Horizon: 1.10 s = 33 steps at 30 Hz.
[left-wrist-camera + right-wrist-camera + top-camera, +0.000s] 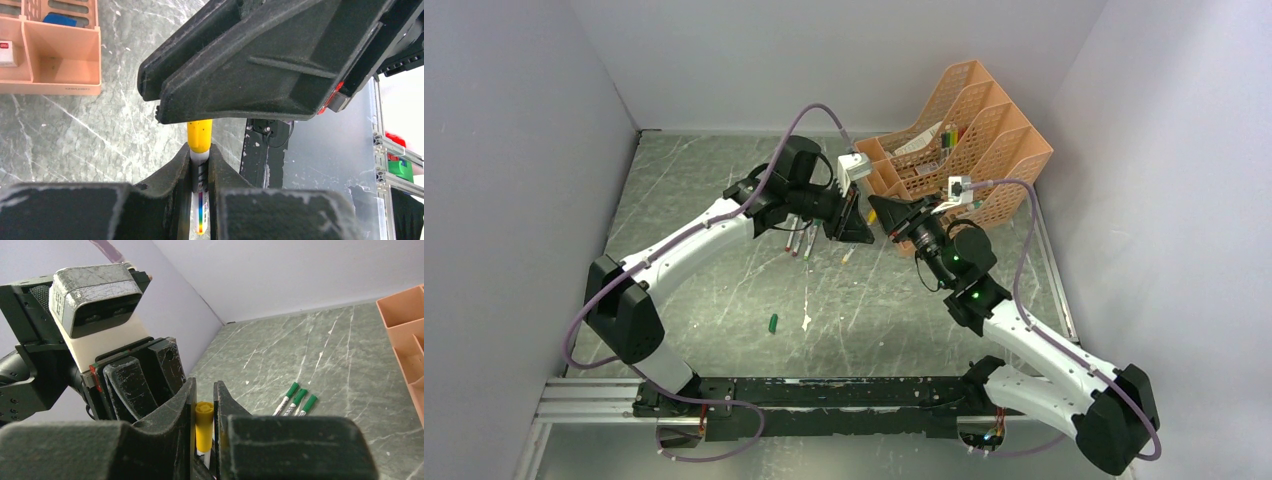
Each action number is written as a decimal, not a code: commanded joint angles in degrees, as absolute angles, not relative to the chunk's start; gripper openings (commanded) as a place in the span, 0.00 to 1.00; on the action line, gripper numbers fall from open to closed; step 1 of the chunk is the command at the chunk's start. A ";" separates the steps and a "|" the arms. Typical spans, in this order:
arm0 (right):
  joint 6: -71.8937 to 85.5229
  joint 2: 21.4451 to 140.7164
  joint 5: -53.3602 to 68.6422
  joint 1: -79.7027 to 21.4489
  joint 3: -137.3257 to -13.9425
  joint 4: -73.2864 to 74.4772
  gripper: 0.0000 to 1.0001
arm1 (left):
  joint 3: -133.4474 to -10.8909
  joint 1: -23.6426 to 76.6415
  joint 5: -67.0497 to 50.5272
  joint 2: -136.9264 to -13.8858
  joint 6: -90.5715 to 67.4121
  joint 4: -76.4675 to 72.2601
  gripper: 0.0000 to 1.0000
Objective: Insert the pens into the pen caps
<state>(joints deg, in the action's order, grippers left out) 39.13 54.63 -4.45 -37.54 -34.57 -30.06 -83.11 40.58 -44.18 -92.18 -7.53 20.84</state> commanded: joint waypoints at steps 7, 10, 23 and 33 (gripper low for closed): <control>37.47 50.22 -5.28 -40.84 -36.37 -13.80 0.01 | -75.86 38.64 -46.14 -83.64 -7.08 2.18 0.07; 36.05 48.50 -8.30 -40.71 -37.89 -13.91 0.02 | -71.63 38.68 -46.04 -80.91 -7.01 1.52 0.07; 36.07 41.97 -17.74 -40.53 -36.76 -12.31 0.48 | -71.88 42.34 -42.62 -81.83 0.24 13.19 0.07; 37.70 37.41 -23.07 -40.50 -35.12 -3.59 0.55 | -71.66 42.98 -27.73 -84.54 -3.85 14.40 0.07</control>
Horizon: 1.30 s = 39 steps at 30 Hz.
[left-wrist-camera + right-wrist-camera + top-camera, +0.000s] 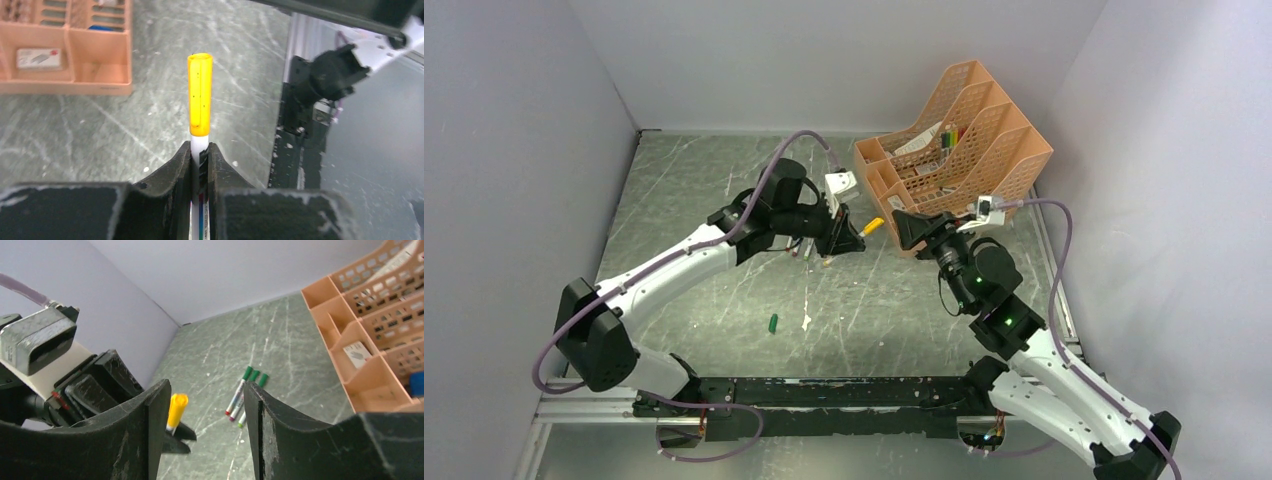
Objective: Insert the pens into the pen caps
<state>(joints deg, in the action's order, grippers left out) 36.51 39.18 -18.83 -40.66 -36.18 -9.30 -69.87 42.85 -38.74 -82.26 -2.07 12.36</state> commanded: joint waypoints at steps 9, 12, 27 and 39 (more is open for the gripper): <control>39.63 33.68 -23.67 -40.51 -32.41 0.24 0.52 | -71.50 41.33 -6.04 -94.83 -15.65 15.15 0.07; 39.12 33.98 -22.31 -40.49 -32.67 0.87 0.52 | -71.72 41.16 -2.28 -98.05 -17.75 13.90 0.09; 38.72 32.56 -22.88 -40.48 -31.27 1.87 0.52 | -75.32 39.68 11.12 -110.31 -25.39 13.69 0.12; 38.26 32.32 -23.46 -40.48 -31.35 3.08 0.50 | -81.59 39.06 14.74 -117.36 -22.82 18.63 0.23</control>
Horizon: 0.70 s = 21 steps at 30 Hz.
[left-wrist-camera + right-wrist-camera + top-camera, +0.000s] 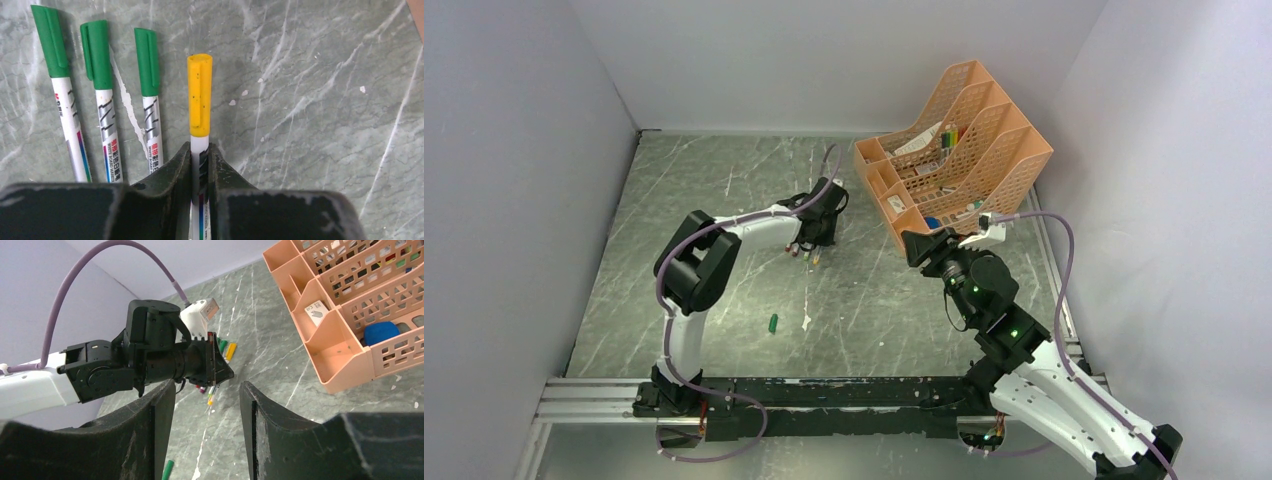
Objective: Insert the pens into the pen caps
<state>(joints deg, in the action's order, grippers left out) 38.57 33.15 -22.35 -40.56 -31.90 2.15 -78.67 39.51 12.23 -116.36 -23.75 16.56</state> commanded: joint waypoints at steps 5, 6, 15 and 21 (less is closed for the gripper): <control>37.92 32.59 -23.71 -40.35 -31.55 3.38 0.49 | -81.66 39.10 14.59 -117.78 -22.52 19.24 0.29; 37.89 32.76 -23.73 -40.36 -31.58 3.42 0.49 | -81.62 39.10 14.51 -117.84 -22.54 19.37 0.30; 37.97 33.04 -23.22 -40.42 -31.24 2.83 0.49 | -80.92 38.96 14.61 -115.75 -22.54 19.07 0.31; 38.45 34.98 -22.43 -40.41 -30.89 2.86 0.49 | -82.67 39.02 11.75 -109.66 -21.09 19.97 0.36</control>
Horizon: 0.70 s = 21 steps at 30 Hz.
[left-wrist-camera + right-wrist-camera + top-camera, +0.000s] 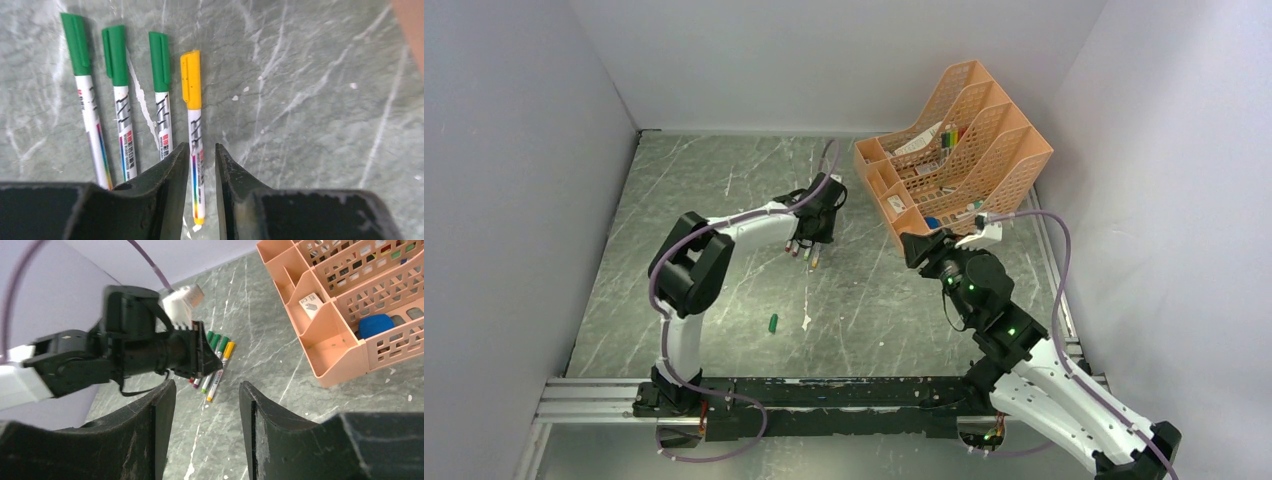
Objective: Insert the pens into the pen caps
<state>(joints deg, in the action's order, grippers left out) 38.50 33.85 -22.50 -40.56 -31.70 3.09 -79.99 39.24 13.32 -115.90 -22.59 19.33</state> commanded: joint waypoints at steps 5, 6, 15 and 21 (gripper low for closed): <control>39.14 38.84 -20.75 -40.45 -30.41 2.42 0.50 | -82.49 38.94 11.76 -103.28 -20.74 21.40 0.37; 39.04 40.02 -20.59 -40.49 -30.48 2.43 0.51 | -82.03 38.77 11.85 -101.77 -20.92 21.49 0.37; 42.00 58.20 -20.71 -49.25 -32.09 -0.47 0.59 | -71.58 30.47 4.89 -88.00 -23.53 21.01 0.40; 43.07 69.07 -22.40 -54.80 -35.39 -2.37 0.60 | -66.43 24.22 0.82 -82.02 -23.66 21.03 0.41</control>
